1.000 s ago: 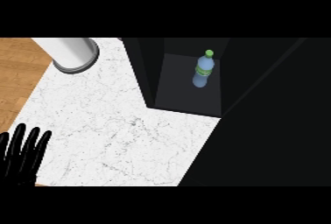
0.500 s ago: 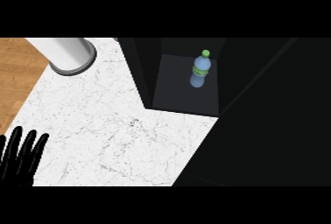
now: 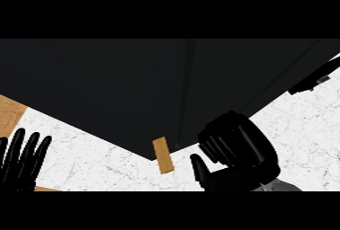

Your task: Pick up the bottled water, place it into the cabinet and close the cabinet

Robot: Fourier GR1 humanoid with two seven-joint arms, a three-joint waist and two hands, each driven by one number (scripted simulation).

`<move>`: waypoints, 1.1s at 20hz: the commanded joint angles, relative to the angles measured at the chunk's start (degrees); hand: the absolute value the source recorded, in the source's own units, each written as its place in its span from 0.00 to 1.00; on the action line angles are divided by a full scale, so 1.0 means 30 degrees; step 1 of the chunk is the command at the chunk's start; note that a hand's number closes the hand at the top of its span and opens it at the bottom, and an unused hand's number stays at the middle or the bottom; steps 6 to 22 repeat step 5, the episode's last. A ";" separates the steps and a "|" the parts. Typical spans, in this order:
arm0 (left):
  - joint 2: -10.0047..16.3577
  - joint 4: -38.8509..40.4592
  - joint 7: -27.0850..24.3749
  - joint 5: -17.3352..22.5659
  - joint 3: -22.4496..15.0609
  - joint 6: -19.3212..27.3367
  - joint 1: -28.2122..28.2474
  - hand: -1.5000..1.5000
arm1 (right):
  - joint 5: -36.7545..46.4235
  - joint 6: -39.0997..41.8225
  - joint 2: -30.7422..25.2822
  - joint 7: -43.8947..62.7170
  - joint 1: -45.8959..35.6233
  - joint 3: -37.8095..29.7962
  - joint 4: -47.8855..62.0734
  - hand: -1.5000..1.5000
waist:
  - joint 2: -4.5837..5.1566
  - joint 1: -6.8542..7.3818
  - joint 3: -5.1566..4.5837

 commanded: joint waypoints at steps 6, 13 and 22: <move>0.0105 0.0311 0.0253 0.0276 0.0310 -0.0414 -0.0345 0.00 | -0.1201 -0.4205 0.0267 -0.0367 -0.9274 -0.2252 0.8335 1.00 | -0.0160 -0.0108 0.0109; 0.0105 0.0311 0.0253 0.0276 0.0310 -0.0414 -0.0345 0.00 | -0.1201 -0.4205 0.0267 -0.0367 -0.9274 -0.2252 0.8335 1.00 | -0.0160 -0.0108 0.0109; 0.0105 0.0311 0.0253 0.0276 0.0310 -0.0414 -0.0345 0.00 | -0.1201 -0.4205 0.0267 -0.0367 -0.9274 -0.2252 0.8335 1.00 | -0.0160 -0.0108 0.0109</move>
